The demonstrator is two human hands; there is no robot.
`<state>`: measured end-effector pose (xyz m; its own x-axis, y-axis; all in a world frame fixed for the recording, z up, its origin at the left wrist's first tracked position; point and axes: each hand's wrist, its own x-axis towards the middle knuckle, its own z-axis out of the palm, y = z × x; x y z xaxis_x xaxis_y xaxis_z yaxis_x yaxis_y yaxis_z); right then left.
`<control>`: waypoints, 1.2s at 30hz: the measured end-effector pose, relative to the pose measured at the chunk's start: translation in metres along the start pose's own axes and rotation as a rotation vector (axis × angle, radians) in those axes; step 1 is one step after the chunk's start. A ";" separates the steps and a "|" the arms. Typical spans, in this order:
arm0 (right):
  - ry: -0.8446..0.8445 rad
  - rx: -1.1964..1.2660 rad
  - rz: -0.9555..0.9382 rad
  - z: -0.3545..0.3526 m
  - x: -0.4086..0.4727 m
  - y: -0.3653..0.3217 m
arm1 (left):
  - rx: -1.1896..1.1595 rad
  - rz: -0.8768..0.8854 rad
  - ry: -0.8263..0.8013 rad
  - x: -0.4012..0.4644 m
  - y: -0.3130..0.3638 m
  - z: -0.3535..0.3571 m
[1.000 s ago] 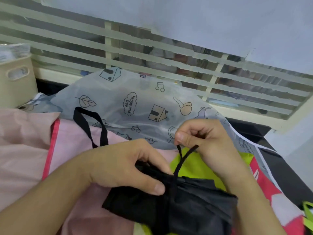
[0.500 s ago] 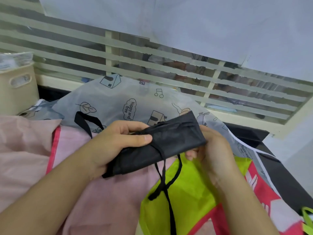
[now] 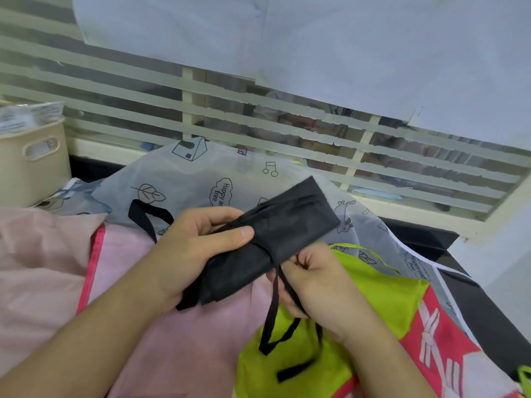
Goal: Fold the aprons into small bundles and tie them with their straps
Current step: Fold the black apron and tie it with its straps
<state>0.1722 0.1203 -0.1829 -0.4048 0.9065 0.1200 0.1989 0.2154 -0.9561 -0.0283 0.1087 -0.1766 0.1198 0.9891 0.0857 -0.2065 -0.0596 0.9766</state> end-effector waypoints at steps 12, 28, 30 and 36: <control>-0.081 0.294 0.096 -0.007 0.007 0.008 | 0.079 0.018 0.112 0.005 -0.003 -0.002; 0.049 0.062 0.075 -0.001 0.000 0.002 | -0.006 0.003 0.006 0.002 -0.005 -0.002; 0.028 0.023 0.074 -0.002 0.001 -0.002 | 0.108 0.064 0.146 0.004 -0.006 -0.001; -0.004 -0.342 -0.195 -0.016 -0.004 -0.006 | 0.441 0.103 0.276 0.006 -0.006 -0.004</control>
<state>0.1868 0.1217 -0.1734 -0.4675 0.8355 0.2888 0.4035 0.4924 -0.7712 -0.0306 0.1160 -0.1824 -0.1520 0.9702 0.1887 0.2319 -0.1506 0.9610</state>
